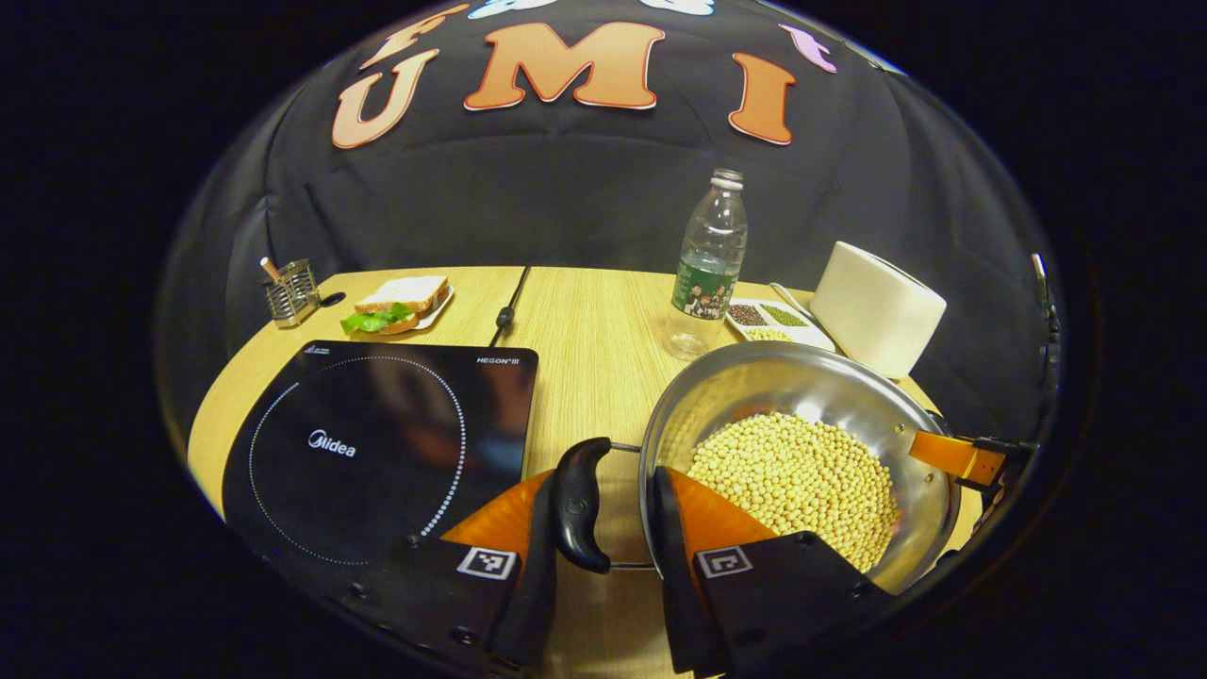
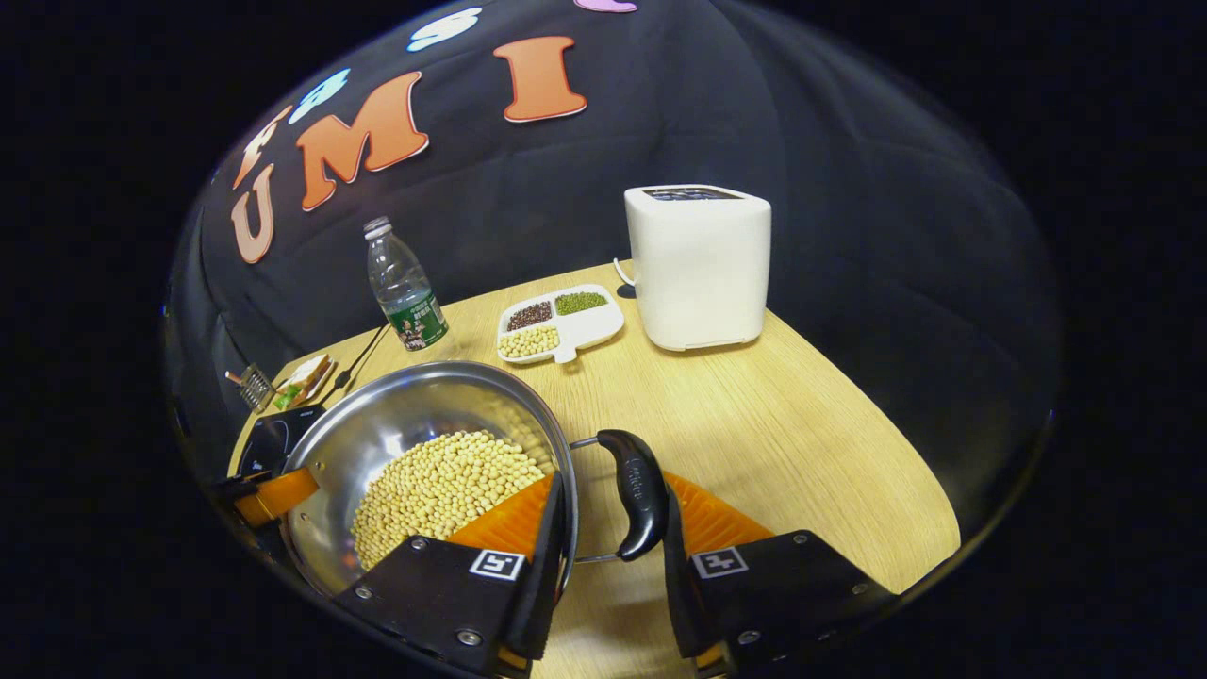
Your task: First push the handle of the pot to place it horizontally, then grasp the pot with both hands and set it on the induction cooktop.
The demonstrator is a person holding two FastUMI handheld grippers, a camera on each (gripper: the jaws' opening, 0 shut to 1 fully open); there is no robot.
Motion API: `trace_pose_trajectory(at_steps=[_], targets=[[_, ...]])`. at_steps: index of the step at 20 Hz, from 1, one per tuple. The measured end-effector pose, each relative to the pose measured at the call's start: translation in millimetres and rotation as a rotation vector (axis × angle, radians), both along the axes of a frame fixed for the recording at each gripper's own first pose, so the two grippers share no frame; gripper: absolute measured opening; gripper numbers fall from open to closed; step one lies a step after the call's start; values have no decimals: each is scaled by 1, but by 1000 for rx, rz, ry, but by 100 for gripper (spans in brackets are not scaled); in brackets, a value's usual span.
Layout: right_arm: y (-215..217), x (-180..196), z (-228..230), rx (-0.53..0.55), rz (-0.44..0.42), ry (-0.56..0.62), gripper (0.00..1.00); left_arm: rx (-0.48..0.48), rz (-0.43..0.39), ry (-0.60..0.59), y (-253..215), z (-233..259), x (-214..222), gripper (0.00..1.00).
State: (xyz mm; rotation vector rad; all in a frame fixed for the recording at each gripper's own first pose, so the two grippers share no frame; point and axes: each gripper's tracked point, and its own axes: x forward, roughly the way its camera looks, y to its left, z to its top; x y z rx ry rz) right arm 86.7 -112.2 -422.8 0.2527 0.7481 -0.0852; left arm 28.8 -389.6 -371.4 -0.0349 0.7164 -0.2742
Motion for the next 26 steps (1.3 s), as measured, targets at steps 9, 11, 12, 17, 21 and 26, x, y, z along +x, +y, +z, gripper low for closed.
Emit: trace_pose_trajectory(at_steps=[9, 11, 12, 17, 21, 26], targets=[[2, -16, 42, -22, -36, -43, 50, -34, -26, -7, 6, 31, -14, 58], [6, -17, 59, -24, -37, -65, 50, -45, -22, -24, 11, 45, -13, 58], [9, -16, 66, -27, -35, -73, 50, -49, -18, -31, 15, 52, -12, 55], [29, -13, 101, -29, -20, -110, 49, -62, 2, -67, 40, 81, -4, 55], [54, -10, 119, -16, -7, -122, 49, -62, 26, -76, 67, 95, 2, 55], [90, -6, 136, -11, 20, -137, 49, -62, 54, -85, 109, 110, 8, 55]])
